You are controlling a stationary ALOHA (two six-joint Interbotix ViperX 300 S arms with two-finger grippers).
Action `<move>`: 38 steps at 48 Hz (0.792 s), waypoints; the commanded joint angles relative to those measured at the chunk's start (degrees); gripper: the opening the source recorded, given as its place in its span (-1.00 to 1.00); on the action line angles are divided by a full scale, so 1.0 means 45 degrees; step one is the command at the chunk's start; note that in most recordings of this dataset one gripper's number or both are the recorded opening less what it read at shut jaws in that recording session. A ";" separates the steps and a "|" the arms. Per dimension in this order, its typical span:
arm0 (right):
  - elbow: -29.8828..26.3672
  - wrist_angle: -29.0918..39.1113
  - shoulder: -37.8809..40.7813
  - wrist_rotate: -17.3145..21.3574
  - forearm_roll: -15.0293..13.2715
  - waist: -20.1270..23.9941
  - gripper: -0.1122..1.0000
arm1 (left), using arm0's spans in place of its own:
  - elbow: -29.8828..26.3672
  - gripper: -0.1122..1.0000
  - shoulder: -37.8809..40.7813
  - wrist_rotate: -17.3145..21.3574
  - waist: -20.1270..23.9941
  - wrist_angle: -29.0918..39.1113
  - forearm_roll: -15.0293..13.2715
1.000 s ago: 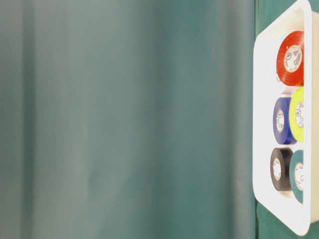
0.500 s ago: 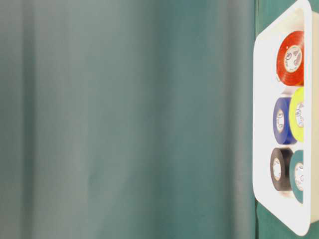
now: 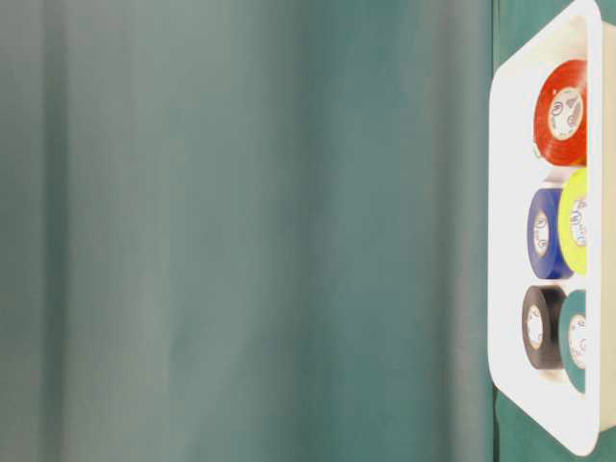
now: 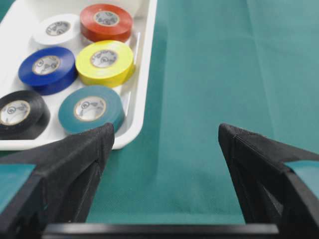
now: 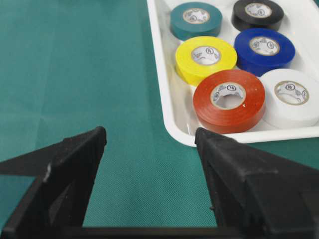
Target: Put the tape alternately from left to right into the white case.
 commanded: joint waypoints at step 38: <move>0.0000 0.0215 0.0039 0.0020 0.0039 0.0020 0.60 | 0.0508 0.50 -0.1094 -0.0020 0.0039 0.0352 -0.0020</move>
